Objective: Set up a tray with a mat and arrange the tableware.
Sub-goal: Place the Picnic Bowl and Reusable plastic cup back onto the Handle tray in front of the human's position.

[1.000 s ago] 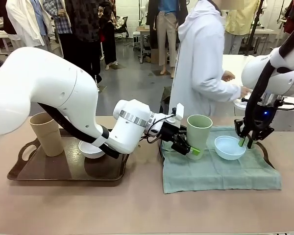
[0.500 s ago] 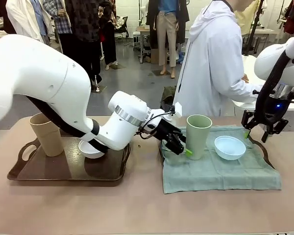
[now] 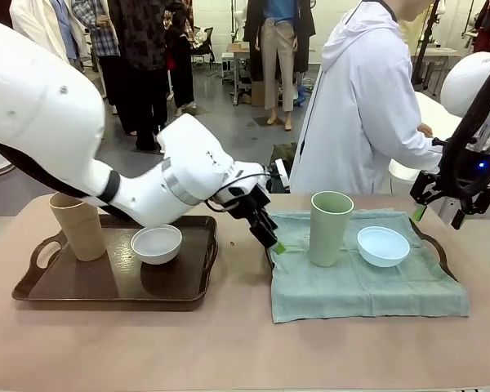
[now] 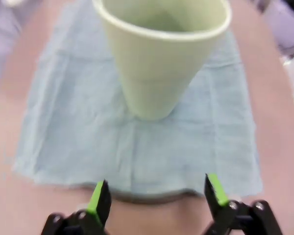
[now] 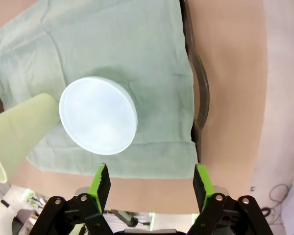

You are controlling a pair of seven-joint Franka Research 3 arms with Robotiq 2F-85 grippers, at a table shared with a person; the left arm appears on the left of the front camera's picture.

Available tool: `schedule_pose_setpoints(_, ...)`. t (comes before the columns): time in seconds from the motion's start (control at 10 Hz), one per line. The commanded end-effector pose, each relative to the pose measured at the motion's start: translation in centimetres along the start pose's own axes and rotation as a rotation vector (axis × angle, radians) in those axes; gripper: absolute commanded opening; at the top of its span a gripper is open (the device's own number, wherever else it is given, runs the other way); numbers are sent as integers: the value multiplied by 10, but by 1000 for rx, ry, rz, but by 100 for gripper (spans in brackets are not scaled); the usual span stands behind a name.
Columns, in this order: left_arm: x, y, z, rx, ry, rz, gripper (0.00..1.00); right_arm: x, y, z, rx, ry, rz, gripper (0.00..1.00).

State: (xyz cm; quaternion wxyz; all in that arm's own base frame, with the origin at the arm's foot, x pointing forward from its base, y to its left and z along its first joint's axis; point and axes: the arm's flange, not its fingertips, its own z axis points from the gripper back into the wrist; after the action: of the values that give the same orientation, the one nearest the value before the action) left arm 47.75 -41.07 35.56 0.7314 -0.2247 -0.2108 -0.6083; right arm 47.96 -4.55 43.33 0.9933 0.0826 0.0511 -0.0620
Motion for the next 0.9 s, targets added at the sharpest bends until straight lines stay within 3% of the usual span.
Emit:
schedule_pose_setpoints(0.0, 19, -29, 59, 137, 149, 158, 100, -17, 3, 9, -16, -6, 38, 87)
schedule_pose_setpoints(0.3, 35, -49, 114, 318, 275, 341, 100, -27, 7, 25, -29, 15, 73, 87)
schedule_pose_setpoints(0.8, 52, -73, 165, 187, 430, 683, 100, -50, 14, 52, -68, 28, 92, 87)
